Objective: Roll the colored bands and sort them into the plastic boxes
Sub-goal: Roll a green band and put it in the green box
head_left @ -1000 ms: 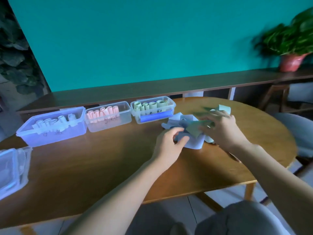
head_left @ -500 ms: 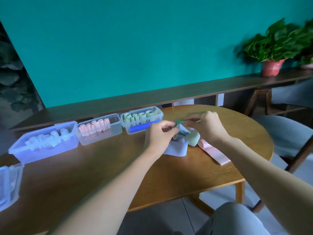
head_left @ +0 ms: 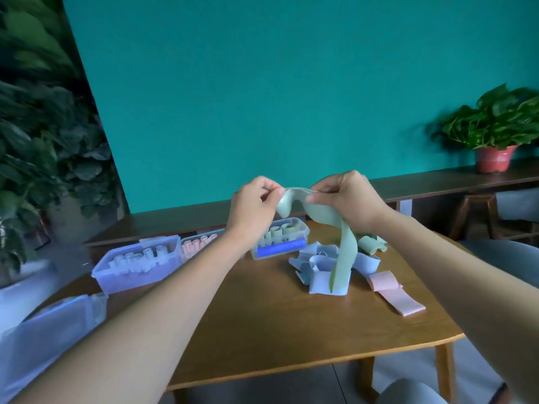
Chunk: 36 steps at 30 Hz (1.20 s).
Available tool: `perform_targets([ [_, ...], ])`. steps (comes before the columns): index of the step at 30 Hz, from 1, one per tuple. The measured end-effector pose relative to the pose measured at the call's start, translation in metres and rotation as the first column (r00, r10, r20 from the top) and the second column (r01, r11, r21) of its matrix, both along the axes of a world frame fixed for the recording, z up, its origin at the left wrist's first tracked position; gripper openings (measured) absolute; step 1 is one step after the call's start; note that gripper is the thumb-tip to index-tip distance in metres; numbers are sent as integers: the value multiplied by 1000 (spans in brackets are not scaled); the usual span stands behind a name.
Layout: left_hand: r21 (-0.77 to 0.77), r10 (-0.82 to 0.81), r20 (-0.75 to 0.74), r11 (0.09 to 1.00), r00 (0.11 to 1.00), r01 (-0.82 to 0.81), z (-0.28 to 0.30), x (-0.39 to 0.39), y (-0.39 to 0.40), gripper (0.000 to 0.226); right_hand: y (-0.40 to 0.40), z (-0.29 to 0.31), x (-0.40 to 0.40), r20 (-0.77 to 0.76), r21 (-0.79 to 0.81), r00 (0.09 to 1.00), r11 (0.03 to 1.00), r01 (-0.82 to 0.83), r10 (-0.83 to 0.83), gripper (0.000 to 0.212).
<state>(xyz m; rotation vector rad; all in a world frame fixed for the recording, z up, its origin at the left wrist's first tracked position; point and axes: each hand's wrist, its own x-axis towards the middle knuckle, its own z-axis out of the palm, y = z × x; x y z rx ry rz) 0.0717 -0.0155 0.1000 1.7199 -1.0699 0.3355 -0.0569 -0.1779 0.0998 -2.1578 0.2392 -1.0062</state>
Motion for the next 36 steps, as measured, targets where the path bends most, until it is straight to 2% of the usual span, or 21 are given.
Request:
perform_targets([
  [5,-45,1,-52,999,999,-3,28,7,54,6,37,11,9,-66,118,973,970,-211,220,11],
  [9,-18,45,-36,999,998,-46,34,17,99,8,73,3,18,-80,271,913,890,-367,401,19],
  [12,7,102,-50,995,994,-102,25,28,123,10,101,-15,32,-75,428,844,781,-454,532,23],
  [14,38,141,-60,990,988,-139,14,38,134,12,118,-33,47,-57,553,781,671,-494,622,24],
  [18,130,192,-78,975,978,-181,-19,67,148,10,146,-70,75,-62,746,669,480,-462,741,25],
  [20,179,179,-97,971,979,-160,-36,85,151,9,153,-88,91,-60,791,631,422,-442,773,33],
  [22,216,166,-124,967,978,-137,-52,102,149,9,155,-106,112,-85,787,648,449,-422,757,39],
  [24,226,179,-134,963,975,-146,-65,120,144,13,154,-122,132,-103,775,703,500,-387,704,38],
  [28,283,236,-142,940,961,-189,-93,154,132,44,140,-147,169,-46,806,763,476,-353,644,19],
  [30,320,233,-241,935,942,-150,-109,166,128,57,131,-153,183,-38,814,779,472,-340,626,17],
  [32,303,177,-358,951,917,-65,-127,177,124,47,123,-161,195,-42,808,777,479,-343,628,18],
  [34,266,156,-402,963,902,-47,-144,188,118,18,117,-169,206,-40,812,784,477,-335,620,18],
  [36,236,195,-403,966,894,-104,-158,200,110,17,112,-179,215,-50,815,800,488,-314,598,24],
])
